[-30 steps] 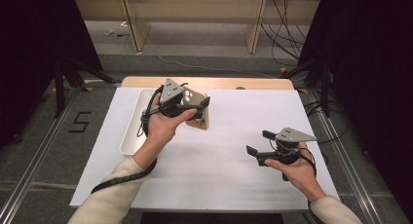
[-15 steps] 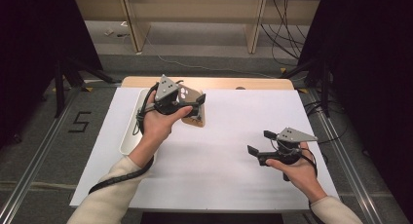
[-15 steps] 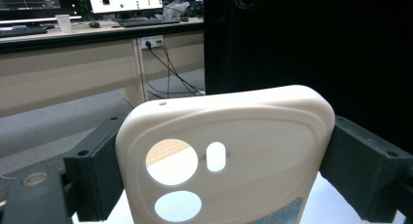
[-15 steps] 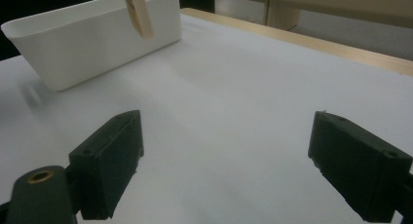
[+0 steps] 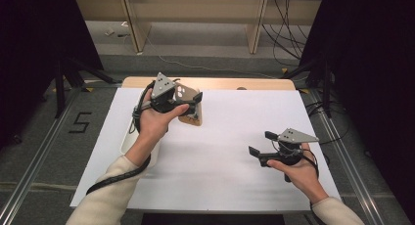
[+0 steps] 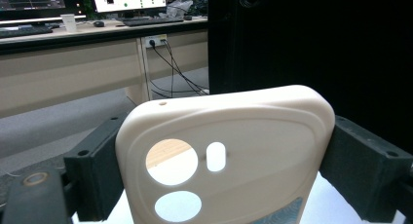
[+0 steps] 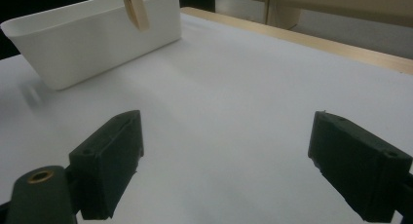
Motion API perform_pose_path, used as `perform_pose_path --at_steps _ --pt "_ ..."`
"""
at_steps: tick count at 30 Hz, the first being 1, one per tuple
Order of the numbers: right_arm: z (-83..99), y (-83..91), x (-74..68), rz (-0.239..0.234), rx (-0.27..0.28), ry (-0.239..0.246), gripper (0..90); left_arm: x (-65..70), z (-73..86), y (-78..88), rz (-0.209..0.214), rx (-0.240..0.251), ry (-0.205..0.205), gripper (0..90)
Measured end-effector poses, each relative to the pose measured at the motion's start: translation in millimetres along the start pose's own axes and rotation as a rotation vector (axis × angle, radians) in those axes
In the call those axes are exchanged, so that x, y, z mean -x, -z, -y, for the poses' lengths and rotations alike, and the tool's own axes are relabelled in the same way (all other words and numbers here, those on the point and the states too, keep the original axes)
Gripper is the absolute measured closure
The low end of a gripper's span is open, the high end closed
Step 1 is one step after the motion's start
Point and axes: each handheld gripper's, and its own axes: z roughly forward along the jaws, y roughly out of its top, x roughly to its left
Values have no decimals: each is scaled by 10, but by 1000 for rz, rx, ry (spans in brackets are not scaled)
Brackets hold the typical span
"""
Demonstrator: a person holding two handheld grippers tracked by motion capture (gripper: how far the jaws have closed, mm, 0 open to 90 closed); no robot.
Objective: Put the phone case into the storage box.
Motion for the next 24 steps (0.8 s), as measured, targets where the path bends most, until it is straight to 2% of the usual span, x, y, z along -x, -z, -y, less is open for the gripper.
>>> perform_pose_path --at_steps 24 --pt "5 -7 -6 -4 2 -3 139 -127 -48 55 -25 2 -3 115"
